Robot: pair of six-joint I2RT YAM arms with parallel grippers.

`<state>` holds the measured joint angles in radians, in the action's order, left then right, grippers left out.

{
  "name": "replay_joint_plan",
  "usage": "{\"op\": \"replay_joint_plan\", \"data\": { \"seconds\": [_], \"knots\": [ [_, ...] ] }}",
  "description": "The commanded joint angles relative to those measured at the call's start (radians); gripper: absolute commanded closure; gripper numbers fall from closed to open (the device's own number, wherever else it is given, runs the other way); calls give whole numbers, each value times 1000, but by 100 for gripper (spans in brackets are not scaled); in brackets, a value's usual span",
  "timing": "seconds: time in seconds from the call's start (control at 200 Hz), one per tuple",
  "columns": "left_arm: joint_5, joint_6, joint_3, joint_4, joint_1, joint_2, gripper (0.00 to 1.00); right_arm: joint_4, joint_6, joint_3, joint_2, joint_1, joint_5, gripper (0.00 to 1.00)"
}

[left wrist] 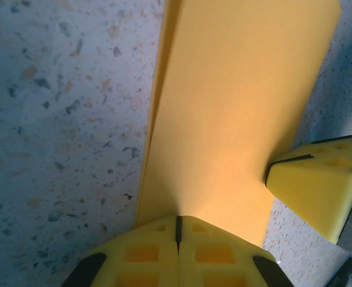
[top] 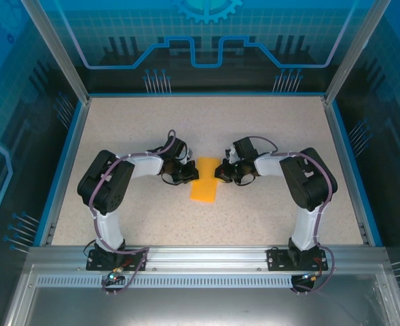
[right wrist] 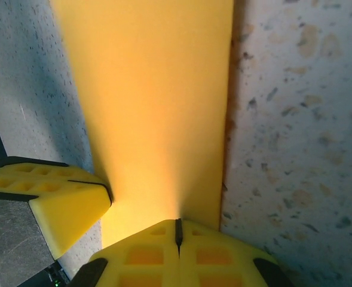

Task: Fold a paper plane with a square sheet of paper (pick it up from the middle)
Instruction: Fold the square sheet of paper in half at the center of the table.

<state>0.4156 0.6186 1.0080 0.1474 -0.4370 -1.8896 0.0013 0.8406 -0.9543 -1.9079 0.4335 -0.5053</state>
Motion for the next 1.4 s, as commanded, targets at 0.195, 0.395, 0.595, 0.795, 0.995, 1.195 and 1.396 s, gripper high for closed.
{"op": "replay_joint_plan", "data": {
  "seconds": [0.195,0.395,0.595,0.795,0.995,1.195,1.396],
  "knots": [
    [-102,-22,-57,143,-8,-38,100,53,-9,58,46,10,-21,100],
    [-103,-20,-55,142,-7,-39,100,88,1,116,122,54,-66,99],
    [-102,-23,-48,146,-7,-42,100,116,15,182,100,72,-51,99],
    [-101,-33,-49,152,-7,-37,100,126,21,216,85,73,-48,99],
    [-100,-28,-57,145,-8,-32,100,138,33,225,178,96,-80,97],
    [-96,-26,-65,138,-8,-32,100,134,39,241,185,164,-46,96],
    [-95,-26,-69,134,-7,-28,100,181,56,288,133,178,-23,97]
  ]
}}
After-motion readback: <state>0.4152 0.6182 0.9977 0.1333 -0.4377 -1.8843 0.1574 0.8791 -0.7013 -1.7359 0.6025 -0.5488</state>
